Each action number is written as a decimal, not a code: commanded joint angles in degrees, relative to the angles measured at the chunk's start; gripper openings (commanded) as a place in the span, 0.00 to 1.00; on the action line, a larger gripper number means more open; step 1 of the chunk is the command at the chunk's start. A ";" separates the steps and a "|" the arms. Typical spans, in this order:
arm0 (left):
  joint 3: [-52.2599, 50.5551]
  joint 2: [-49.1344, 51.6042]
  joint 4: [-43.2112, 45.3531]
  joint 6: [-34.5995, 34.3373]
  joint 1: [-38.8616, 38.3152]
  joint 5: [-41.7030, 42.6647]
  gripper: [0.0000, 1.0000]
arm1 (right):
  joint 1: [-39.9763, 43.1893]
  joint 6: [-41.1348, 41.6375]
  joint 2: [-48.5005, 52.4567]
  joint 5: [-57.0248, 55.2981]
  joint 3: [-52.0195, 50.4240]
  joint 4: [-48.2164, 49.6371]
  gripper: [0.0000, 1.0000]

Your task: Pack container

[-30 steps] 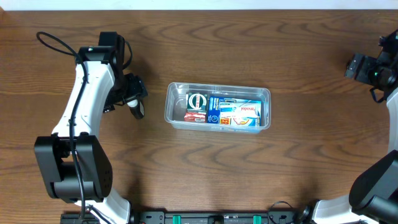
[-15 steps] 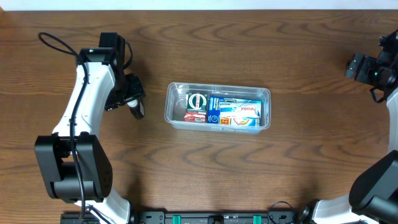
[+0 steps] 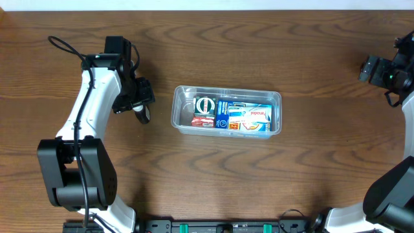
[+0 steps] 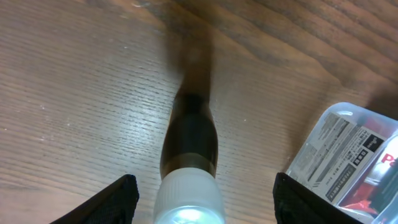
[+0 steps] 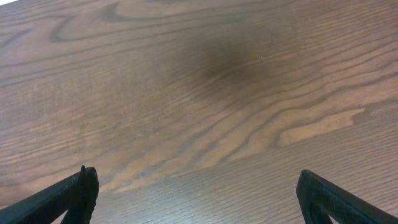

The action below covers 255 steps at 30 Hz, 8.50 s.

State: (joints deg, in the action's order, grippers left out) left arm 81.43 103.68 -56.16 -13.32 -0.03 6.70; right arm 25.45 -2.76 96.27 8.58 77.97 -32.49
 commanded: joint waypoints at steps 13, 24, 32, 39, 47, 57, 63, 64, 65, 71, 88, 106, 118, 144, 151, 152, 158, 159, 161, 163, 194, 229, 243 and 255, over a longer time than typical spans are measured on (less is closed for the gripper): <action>-0.37 0.07 -1.79 1.07 0.07 0.11 0.59 | -0.13 -0.74 0.33 0.46 0.28 -0.09 0.99; -0.37 0.07 -1.36 1.05 0.07 -2.25 0.33 | -0.13 -0.74 0.33 0.46 0.28 -0.09 0.99; -0.09 0.02 -1.22 1.07 0.07 -2.21 0.28 | -0.13 -0.74 0.33 0.46 0.28 -0.09 0.99; 3.91 -1.66 -4.83 1.09 0.07 -2.10 0.28 | -0.13 -0.74 0.33 0.46 0.28 -0.09 0.99; 8.31 -8.98 -6.36 6.51 -0.79 7.85 0.27 | -0.13 -0.74 0.33 0.46 0.28 -0.09 0.99; 8.39 -20.79 -6.78 7.76 -5.03 14.14 0.28 | -0.13 -0.74 0.33 0.46 0.28 -0.09 0.99; 8.37 -23.41 -6.71 7.74 -8.68 15.39 0.28 | -0.13 -0.74 0.33 0.46 0.28 -0.09 0.99; 8.37 -23.12 -6.71 7.74 -9.51 15.37 0.28 | -0.13 -0.74 0.33 0.46 0.28 -0.09 0.99; 8.37 -22.67 -6.69 7.74 -10.38 15.37 0.28 | -0.13 -0.74 0.33 0.46 0.28 -0.09 0.99; 8.11 -17.97 -6.14 7.63 -14.71 11.69 0.27 | -0.13 -0.74 0.33 0.46 0.28 -0.09 0.99; 8.04 -3.74 -4.22 5.75 -17.84 2.64 0.23 | -0.13 -0.74 0.33 0.46 0.28 -0.09 0.99; 7.23 -0.63 -0.92 5.55 -18.08 -0.17 0.23 | -0.13 -0.74 0.33 0.46 0.28 -0.09 0.99; 6.69 0.76 0.20 5.57 -20.31 -0.37 0.23 | -0.13 -0.74 0.33 0.46 0.28 -0.09 0.99; 6.64 4.61 0.83 3.58 -21.05 -3.28 0.59 | -0.13 -0.74 0.33 0.46 0.28 -0.09 0.99; 9.44 3.56 0.96 3.58 -21.05 0.68 0.60 | -0.13 -0.74 0.33 0.46 0.28 -0.09 0.99; 10.05 3.19 0.87 3.58 -21.05 0.85 0.59 | -0.13 -0.74 0.33 0.46 0.28 -0.09 0.99; 11.63 -1.64 0.59 3.65 -21.05 1.68 0.61 | -0.13 -0.74 0.33 0.46 0.28 -0.09 0.99; 11.63 -2.49 0.57 3.65 -21.05 1.68 0.64 | -0.13 -0.74 0.33 0.46 0.28 -0.09 0.99; 11.63 -4.98 0.55 3.65 -21.05 1.66 0.65 | -0.13 -0.74 0.33 0.46 0.28 -0.09 0.99; 11.63 -7.54 0.52 3.67 -21.05 1.66 0.65 | -0.13 -0.74 0.33 0.46 0.28 -0.09 0.99; 11.61 -34.53 -16.74 6.23 -19.65 -3.37 0.98 | -0.13 -0.74 0.33 0.46 0.28 -0.09 0.99; -57.00 -87.08 37.79 6.21 5.49 -2.69 0.98 | -0.13 -0.74 0.33 0.46 0.28 -0.11 0.99; -72.63 -98.42 55.23 6.43 6.23 -2.64 0.98 | -0.13 -0.74 0.33 0.46 0.28 -0.09 0.99; -78.49 -103.60 56.65 6.49 6.25 -2.73 0.98 | -0.13 -0.74 0.33 0.46 0.28 -0.11 0.99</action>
State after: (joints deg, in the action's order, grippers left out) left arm 3.99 0.91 0.01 -7.44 5.91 3.88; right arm 25.45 -2.79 96.27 8.60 77.97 -32.51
